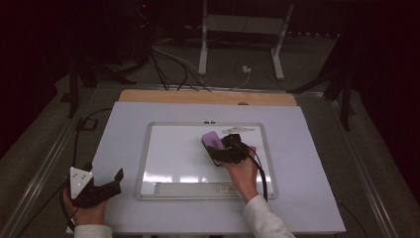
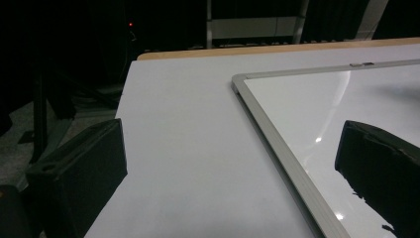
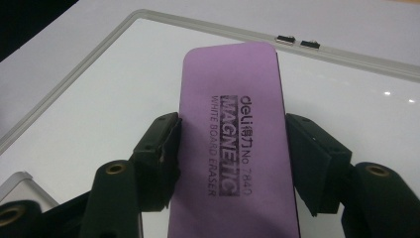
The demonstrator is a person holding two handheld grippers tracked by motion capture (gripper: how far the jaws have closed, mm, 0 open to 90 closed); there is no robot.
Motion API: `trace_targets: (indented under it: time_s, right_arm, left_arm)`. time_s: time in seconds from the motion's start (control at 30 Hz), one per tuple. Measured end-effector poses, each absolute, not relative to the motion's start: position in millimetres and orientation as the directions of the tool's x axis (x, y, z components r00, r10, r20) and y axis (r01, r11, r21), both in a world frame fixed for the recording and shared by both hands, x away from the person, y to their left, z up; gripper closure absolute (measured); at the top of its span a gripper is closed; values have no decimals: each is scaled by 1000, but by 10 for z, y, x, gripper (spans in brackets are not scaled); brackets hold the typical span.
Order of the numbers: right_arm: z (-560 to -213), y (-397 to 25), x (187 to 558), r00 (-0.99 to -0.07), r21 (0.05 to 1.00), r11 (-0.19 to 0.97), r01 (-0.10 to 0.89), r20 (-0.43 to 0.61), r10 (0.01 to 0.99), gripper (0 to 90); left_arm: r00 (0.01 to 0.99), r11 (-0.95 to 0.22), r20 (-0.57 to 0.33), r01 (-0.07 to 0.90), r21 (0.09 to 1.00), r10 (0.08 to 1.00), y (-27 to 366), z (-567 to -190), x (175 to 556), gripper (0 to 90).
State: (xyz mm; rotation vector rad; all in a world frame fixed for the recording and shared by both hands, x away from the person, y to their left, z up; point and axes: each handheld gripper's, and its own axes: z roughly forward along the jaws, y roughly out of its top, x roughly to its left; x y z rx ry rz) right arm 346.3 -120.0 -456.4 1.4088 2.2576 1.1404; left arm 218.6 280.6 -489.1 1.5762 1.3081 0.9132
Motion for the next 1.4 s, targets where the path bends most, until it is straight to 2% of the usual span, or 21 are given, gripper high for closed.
trace_targets:
  time_s: [1.4]
  right_arm:
    - [-4621,-1697,3256,-430,720,155,676,214,877,410]
  left_arm:
    - [182,-72,8,347,935,983,2790,-4892,2187,5]
